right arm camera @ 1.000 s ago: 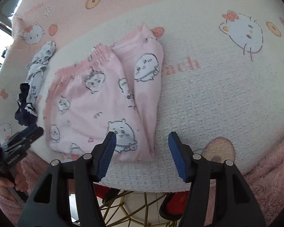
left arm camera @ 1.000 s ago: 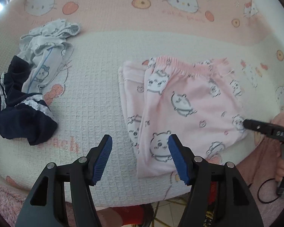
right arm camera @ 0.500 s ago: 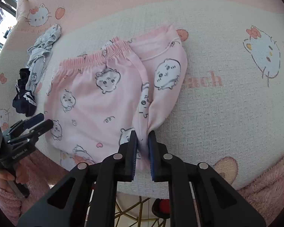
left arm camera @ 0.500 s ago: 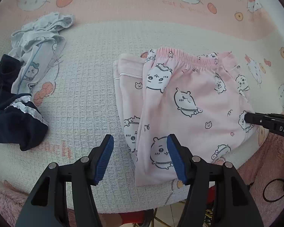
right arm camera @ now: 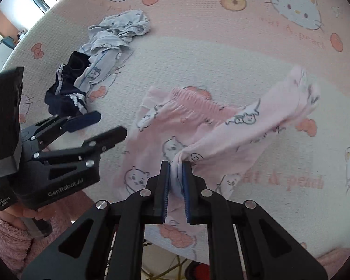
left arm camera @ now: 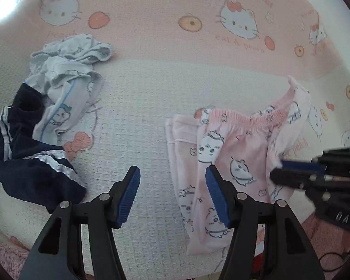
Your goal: Fold clothes
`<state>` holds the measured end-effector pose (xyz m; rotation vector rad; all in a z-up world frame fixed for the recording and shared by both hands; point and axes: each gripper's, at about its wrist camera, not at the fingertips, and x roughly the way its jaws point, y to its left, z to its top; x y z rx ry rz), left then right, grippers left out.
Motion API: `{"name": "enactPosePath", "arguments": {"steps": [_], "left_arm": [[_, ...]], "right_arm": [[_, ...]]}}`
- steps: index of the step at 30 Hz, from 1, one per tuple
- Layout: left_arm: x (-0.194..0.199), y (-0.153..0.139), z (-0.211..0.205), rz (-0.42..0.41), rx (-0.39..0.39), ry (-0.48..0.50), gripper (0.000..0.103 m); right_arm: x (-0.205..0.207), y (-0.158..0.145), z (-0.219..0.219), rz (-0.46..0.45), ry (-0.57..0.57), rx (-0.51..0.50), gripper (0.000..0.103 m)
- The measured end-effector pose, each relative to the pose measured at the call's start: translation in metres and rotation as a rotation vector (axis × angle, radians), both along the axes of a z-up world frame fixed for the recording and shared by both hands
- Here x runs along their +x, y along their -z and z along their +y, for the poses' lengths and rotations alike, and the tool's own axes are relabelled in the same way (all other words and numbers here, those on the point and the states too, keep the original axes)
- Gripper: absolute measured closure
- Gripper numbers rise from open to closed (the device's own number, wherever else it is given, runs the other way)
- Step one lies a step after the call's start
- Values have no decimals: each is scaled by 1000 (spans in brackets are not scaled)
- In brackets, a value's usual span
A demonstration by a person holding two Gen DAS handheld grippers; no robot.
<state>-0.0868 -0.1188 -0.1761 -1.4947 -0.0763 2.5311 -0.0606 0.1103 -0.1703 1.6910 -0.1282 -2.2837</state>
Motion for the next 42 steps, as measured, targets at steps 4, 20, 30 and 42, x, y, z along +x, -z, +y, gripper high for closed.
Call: {"name": "enactPosePath", "arguments": {"steps": [4, 20, 30, 42], "left_arm": [[1, -5, -8, 12, 22, -28, 42], [1, -2, -5, -26, 86, -12, 42], [8, -5, -1, -14, 111, 1, 42], [26, -5, 34, -16, 121, 143, 42]], "right_arm": [[0, 12, -18, -13, -27, 4, 93], [26, 9, -27, -46, -80, -116, 63], [42, 18, 71, -23, 383, -388, 59], [71, 30, 166, 3, 832, -448, 59]]}}
